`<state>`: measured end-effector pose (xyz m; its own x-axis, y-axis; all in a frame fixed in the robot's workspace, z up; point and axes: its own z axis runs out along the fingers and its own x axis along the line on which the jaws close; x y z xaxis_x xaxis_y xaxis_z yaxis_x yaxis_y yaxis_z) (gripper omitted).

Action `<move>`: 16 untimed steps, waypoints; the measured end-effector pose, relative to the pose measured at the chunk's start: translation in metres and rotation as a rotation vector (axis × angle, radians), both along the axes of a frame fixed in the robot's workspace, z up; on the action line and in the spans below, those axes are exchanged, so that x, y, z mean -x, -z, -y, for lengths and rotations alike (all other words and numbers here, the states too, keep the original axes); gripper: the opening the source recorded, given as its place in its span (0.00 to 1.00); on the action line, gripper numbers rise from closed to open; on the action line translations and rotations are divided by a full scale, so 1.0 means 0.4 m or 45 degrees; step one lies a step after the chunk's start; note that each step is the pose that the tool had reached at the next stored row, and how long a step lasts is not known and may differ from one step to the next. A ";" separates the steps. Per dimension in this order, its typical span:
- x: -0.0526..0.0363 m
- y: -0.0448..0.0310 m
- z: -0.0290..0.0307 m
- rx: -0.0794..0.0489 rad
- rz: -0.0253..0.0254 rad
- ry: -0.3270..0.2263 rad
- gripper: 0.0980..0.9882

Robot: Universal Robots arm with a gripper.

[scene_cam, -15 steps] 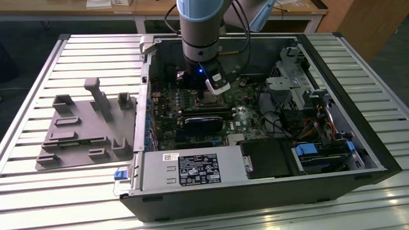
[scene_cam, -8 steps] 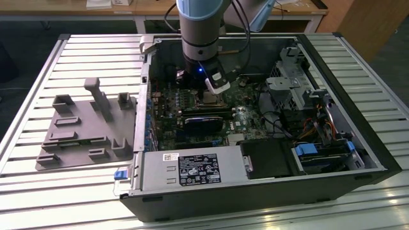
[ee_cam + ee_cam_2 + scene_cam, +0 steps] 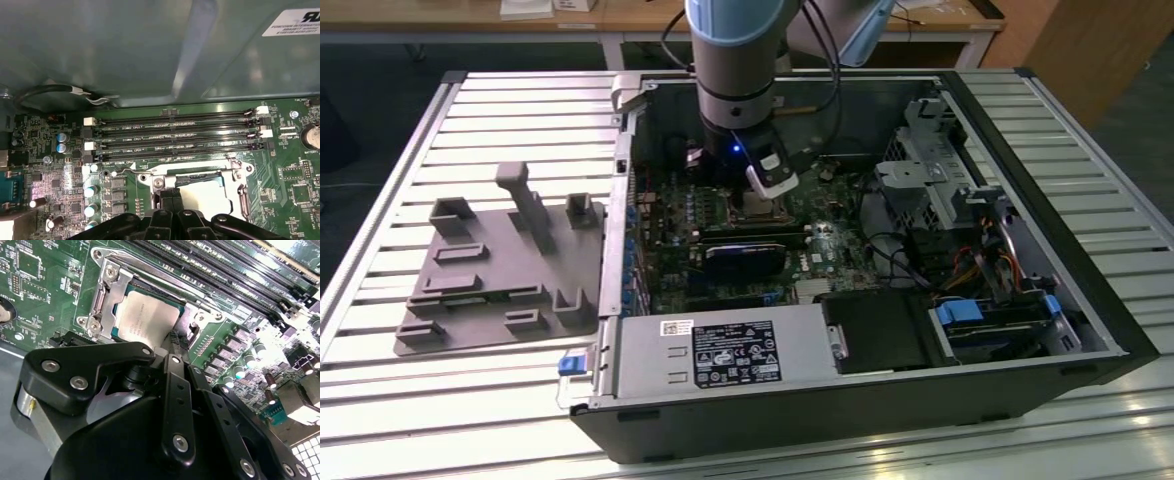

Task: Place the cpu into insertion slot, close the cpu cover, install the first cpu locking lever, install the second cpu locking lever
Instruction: 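Close the cpu cover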

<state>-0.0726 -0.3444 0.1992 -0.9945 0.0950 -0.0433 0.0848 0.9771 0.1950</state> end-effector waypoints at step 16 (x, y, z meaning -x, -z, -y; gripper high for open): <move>0.001 -0.015 0.000 0.000 0.0000 0.000 0.00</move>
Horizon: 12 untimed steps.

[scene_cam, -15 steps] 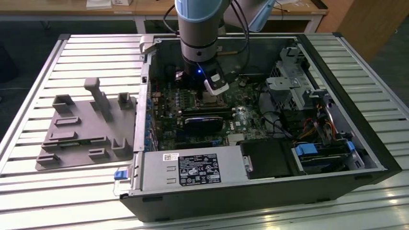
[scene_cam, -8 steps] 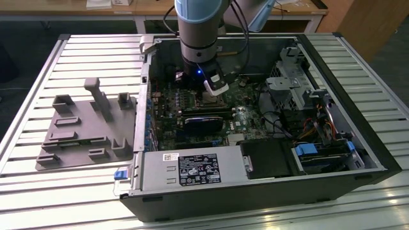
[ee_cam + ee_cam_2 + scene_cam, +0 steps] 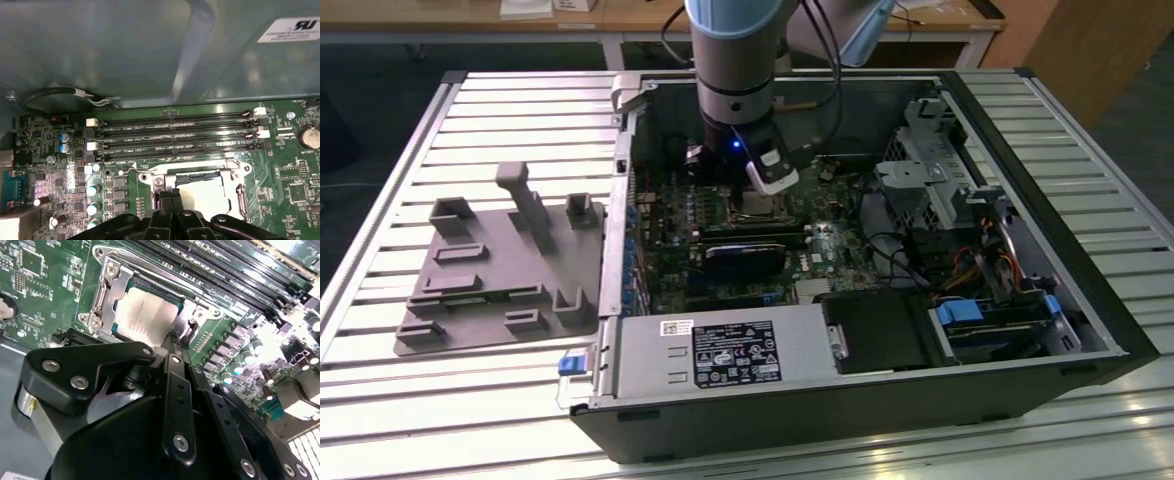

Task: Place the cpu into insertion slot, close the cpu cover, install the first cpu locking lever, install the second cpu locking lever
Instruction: 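Close the cpu cover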

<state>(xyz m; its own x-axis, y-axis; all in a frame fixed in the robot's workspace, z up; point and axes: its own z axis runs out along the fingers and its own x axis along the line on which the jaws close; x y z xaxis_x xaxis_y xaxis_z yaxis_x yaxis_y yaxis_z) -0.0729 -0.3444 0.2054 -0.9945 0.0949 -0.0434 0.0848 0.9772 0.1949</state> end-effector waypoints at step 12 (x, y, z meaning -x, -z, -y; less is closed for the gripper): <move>0.000 -0.002 -0.003 0.105 -0.0001 0.000 0.00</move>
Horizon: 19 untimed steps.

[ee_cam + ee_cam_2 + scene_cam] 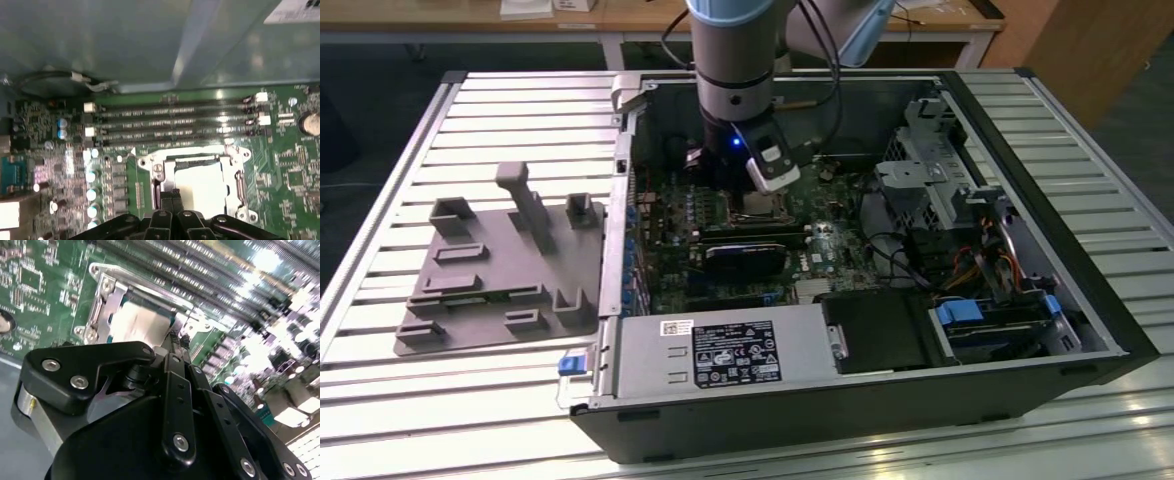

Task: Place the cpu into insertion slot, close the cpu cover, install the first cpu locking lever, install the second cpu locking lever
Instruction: 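Close the cpu cover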

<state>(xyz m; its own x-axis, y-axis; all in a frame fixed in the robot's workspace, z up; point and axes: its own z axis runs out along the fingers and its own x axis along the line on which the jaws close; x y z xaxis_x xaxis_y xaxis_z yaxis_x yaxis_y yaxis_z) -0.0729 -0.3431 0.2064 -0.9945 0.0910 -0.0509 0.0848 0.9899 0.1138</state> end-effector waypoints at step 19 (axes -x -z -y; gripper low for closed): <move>0.004 0.014 -0.027 0.032 0.0002 -0.022 0.00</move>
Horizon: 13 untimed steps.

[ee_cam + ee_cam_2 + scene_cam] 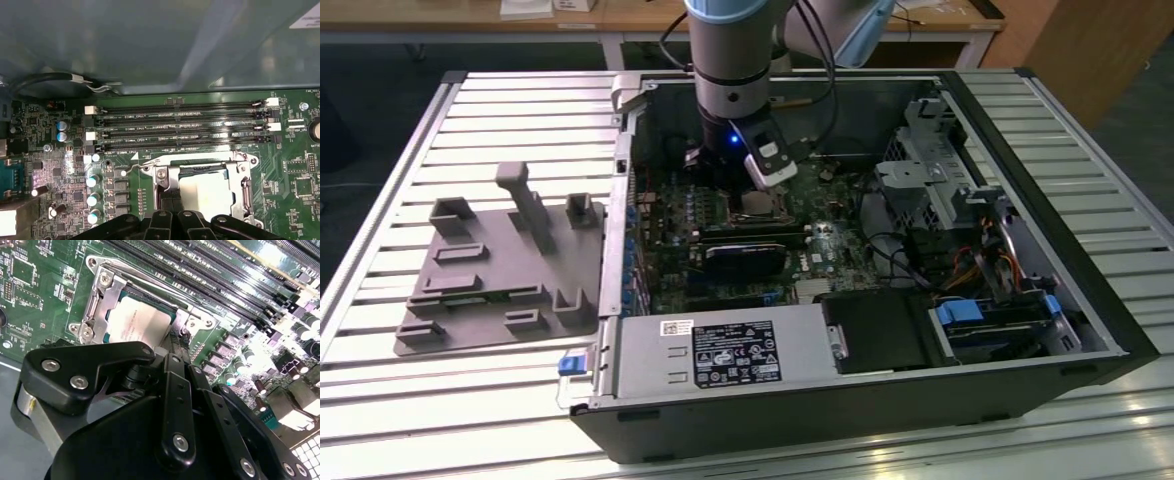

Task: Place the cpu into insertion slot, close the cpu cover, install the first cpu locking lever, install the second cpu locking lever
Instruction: 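Close the cpu cover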

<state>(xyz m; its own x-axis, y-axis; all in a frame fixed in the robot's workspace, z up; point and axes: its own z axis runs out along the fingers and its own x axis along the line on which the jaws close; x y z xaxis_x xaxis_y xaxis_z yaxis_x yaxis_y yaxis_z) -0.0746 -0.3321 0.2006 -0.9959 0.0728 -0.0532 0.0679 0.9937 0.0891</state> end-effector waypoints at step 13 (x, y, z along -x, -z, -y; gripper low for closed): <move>0.000 0.008 -0.005 0.004 -0.0003 -0.001 0.00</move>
<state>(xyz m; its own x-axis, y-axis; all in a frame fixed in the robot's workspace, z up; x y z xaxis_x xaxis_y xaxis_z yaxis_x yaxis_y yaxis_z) -0.0746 -0.3300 0.1975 -0.9960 0.0722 -0.0532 0.0675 0.9940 0.0863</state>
